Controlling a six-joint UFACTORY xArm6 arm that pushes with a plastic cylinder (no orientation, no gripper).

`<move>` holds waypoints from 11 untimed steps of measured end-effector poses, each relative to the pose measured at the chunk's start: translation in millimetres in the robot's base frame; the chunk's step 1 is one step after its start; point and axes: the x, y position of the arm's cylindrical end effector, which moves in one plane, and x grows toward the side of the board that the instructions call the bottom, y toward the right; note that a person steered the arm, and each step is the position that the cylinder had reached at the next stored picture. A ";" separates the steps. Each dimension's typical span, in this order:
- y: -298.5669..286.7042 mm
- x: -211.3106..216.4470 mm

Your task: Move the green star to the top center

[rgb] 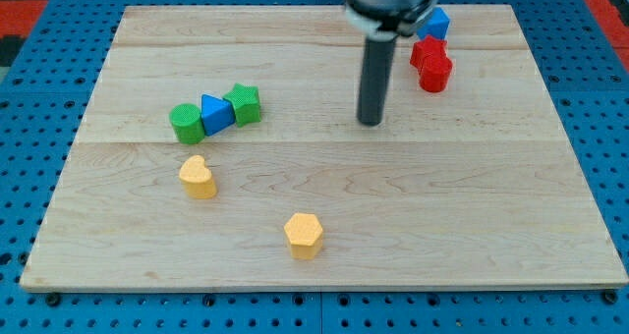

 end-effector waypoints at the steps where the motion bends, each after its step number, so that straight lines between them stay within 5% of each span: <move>1: -79.5 29.7; 3: -247.4 12.2; 5: -302.6 -35.3; 6: -208.0 -7.7; 7: -184.4 9.2; 11: -49.1 -87.6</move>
